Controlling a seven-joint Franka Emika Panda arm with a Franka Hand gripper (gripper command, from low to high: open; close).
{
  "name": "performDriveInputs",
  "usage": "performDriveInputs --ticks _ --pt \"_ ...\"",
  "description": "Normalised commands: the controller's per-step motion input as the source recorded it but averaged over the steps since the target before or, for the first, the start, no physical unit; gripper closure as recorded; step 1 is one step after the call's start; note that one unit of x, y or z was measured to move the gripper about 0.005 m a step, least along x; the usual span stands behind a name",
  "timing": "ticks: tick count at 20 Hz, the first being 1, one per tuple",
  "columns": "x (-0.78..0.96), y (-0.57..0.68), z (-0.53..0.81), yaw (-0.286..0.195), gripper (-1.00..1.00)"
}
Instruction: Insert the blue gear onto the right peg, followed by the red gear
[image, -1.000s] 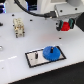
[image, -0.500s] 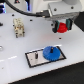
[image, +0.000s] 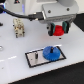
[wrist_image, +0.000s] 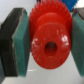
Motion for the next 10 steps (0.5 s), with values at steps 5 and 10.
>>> performDriveInputs --ticks 5,10 --pt "0.74 -0.14 0.12 0.0 1.0" --pt "0.56 -0.09 0.04 0.0 1.0"
